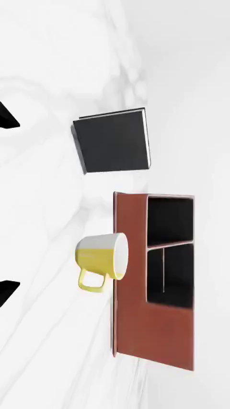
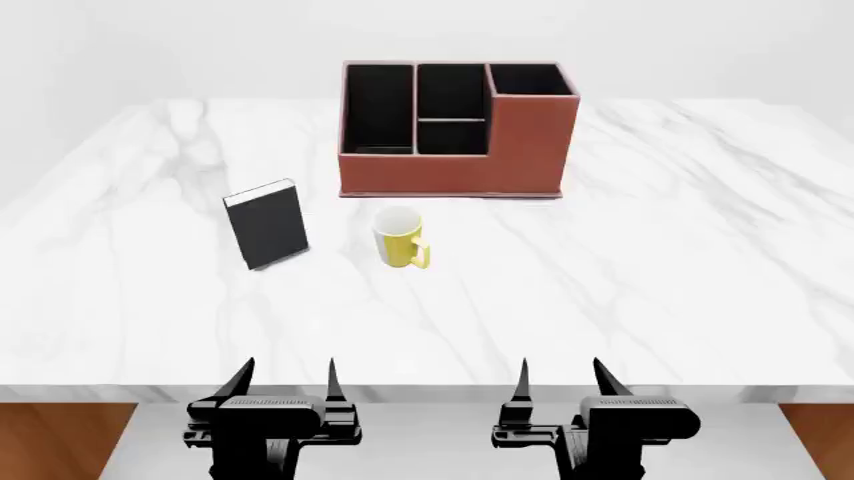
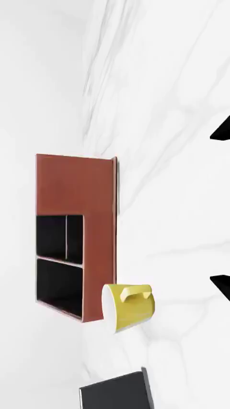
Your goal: Pick up the yellow and white mug and place it to the right of the caddy.
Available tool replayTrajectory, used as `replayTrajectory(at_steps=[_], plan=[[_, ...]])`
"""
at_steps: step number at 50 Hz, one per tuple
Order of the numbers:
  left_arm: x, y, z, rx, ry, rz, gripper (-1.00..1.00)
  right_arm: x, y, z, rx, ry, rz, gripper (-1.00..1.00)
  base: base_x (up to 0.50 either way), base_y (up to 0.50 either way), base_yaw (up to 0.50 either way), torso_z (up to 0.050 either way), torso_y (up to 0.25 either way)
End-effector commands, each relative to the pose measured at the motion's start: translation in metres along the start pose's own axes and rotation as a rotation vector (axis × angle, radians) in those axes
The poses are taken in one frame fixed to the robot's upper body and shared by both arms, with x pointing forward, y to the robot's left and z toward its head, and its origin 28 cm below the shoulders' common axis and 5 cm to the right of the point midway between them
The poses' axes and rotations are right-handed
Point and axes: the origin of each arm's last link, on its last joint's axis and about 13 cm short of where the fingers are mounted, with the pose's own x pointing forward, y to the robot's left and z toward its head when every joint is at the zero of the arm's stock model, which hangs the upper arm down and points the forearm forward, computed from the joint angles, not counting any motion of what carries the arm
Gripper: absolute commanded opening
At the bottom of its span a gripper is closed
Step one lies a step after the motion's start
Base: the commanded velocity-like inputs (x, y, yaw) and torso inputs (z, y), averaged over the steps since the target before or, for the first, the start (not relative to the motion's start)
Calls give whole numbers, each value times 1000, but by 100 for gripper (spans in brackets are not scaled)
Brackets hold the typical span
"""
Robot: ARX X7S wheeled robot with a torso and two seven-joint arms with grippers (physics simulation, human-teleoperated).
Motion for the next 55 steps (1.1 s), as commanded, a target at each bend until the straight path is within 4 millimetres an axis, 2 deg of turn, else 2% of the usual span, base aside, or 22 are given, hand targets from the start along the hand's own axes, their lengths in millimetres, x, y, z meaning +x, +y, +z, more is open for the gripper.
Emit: replayTrajectory(at_steps=[1, 7, 14, 23, 28, 31, 34, 45, 55], plan=[[0, 0, 0, 6, -5, -4, 100, 1, 1, 1, 12, -9, 18, 100, 0, 0, 0, 0, 0], [-1, -3, 0, 22, -60, -66, 100, 2, 3, 2, 50, -32, 71, 100, 0, 0, 0, 0, 0], [-2, -2, 10, 35, -117, -70, 100, 2, 2, 7, 48, -36, 83, 100, 0, 0, 0, 50, 0], [23, -6, 79, -24, -280, -64, 100, 14, -4, 75, 9, -184, 89, 100, 0, 0, 0, 50, 0], [35, -4, 109, -37, -360, -35, 100, 20, -7, 113, -39, -270, 101, 100, 0, 0, 0, 50, 0], [38, 1, 126, -43, -409, -15, 100, 23, -9, 128, -38, -301, 99, 100, 0, 0, 0, 50, 0], [37, 6, 136, -43, -449, 2, 100, 22, -8, 131, -46, -306, 109, 100, 0, 0, 0, 50, 0], [31, 12, 147, -37, -465, -5, 100, 7, -11, 143, -42, -365, 110, 100, 65, -2, 0, 50, 0], [27, 14, 152, -15, -513, 3, 100, 5, -11, 146, -35, -373, 125, 100, 500, -72, 0, 0, 0]])
